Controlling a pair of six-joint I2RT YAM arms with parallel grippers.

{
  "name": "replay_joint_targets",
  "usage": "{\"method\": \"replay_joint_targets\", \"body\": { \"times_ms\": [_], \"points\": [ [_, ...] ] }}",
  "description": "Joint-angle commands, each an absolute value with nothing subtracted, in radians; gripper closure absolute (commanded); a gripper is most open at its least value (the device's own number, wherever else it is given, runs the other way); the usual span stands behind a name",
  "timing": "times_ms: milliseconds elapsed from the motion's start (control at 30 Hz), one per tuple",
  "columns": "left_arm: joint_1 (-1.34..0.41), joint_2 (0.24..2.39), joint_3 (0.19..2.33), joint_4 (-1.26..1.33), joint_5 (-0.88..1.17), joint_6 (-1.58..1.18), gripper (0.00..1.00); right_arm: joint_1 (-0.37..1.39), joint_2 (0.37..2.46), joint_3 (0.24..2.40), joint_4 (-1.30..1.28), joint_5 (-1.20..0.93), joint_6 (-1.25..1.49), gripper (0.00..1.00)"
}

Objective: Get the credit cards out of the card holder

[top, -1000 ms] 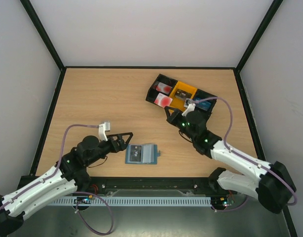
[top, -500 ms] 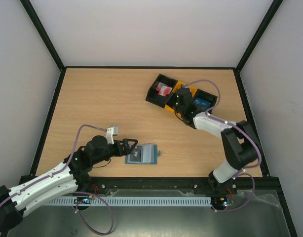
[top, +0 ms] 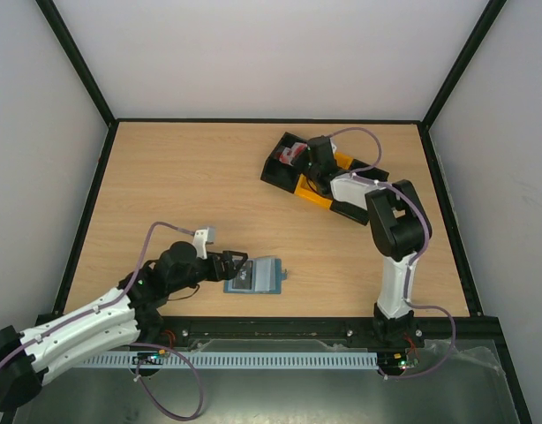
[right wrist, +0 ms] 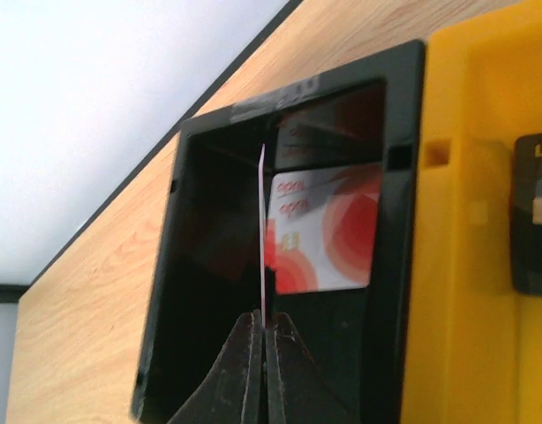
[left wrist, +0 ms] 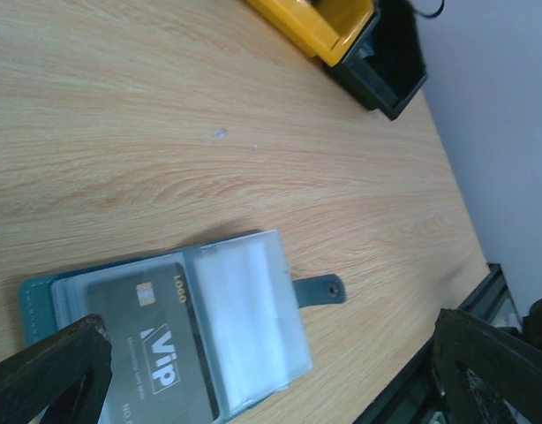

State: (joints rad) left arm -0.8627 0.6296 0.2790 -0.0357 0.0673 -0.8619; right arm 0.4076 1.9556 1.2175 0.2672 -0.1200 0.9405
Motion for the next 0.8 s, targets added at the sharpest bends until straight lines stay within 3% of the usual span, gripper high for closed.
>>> {"method": "replay_joint_targets", "body": {
  "times_ms": [0, 467, 667, 767],
  "points": [
    [-0.856, 0.676, 0.286, -0.030, 0.051, -0.819, 0.00, 0.383, 2.021, 1.297, 0.210, -0.120, 0.949, 0.98],
    [-0.844, 0.768, 0.277, 0.034, 0.058, -0.850, 0.00, 0.356, 2.149, 1.464, 0.112, -0.172, 0.939, 0.98],
    [-0.840, 0.780, 0.259, 0.070, 0.073, -0.887, 0.00, 0.354, 2.129, 1.463, 0.089, -0.146, 0.934, 0.90],
    [-0.829, 0.793, 0.258, 0.075, 0.080, -0.900, 0.00, 0.355, 2.113, 1.467, 0.076, -0.138, 0.933, 0.80]
  ]
}}
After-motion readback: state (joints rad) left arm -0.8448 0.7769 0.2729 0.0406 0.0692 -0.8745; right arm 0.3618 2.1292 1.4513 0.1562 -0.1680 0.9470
